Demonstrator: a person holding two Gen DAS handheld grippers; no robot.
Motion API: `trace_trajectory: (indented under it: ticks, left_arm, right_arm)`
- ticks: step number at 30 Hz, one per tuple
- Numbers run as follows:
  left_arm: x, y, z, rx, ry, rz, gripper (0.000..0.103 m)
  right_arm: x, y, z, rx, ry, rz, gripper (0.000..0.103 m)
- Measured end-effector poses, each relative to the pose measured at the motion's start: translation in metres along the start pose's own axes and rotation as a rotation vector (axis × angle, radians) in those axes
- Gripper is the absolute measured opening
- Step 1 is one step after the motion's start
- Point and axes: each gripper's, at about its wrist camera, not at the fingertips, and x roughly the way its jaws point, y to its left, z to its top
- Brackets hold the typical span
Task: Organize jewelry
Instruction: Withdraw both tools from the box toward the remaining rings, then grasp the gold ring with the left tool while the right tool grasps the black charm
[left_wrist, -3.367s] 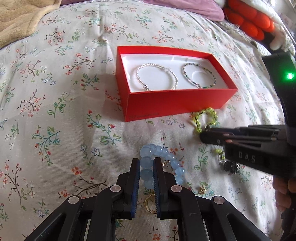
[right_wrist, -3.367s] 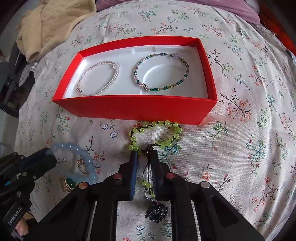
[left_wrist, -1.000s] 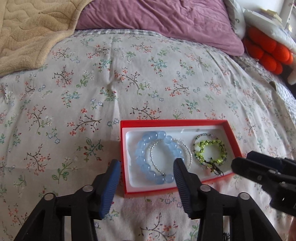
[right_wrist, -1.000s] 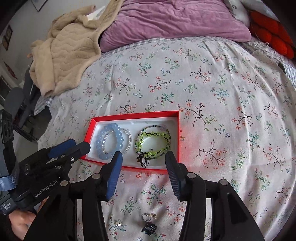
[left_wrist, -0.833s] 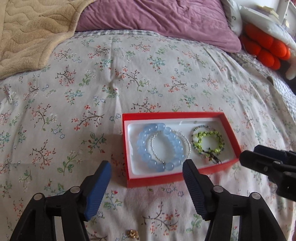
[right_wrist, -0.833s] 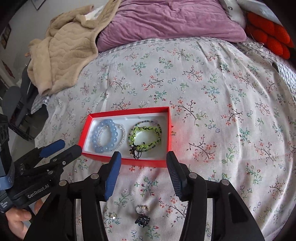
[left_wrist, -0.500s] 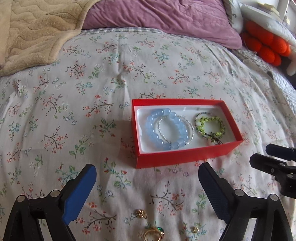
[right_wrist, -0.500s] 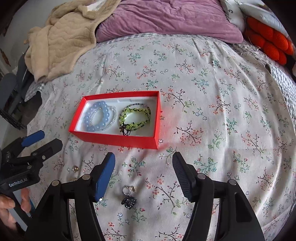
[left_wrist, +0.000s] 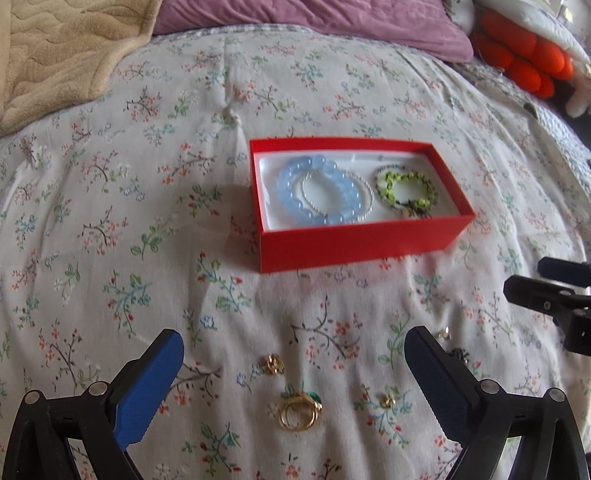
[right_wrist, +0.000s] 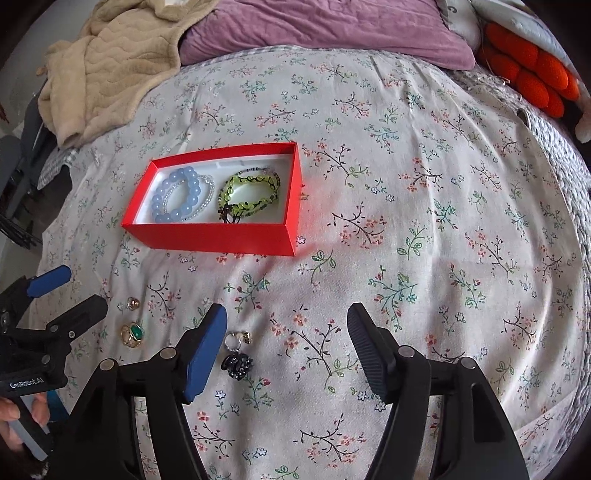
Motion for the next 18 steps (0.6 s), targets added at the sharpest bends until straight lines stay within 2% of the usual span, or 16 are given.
trace_trajectory:
  ticks: [2, 8, 14, 18]
  left_arm:
    - [0.002, 0.002, -0.005, -0.006, 0.013, -0.01, 0.101]
    - [0.008, 0.008, -0.019, 0.009, 0.045, 0.014, 0.102]
    - [0.013, 0.013, -0.039, 0.043, 0.061, 0.003, 0.102]
    - [0.018, 0.016, -0.053, 0.068, 0.059, 0.015, 0.102]
  right_arm:
    - [-0.001, 0.0, -0.002, -0.011, -0.002, -0.015, 0.081]
    - [0.004, 0.006, -0.014, -0.071, 0.021, -0.054, 0.086]
    - [0.014, 0.015, -0.034, -0.168, 0.05, -0.103, 0.087]
    - [0.025, 0.017, -0.048, -0.198, 0.077, -0.098, 0.087]
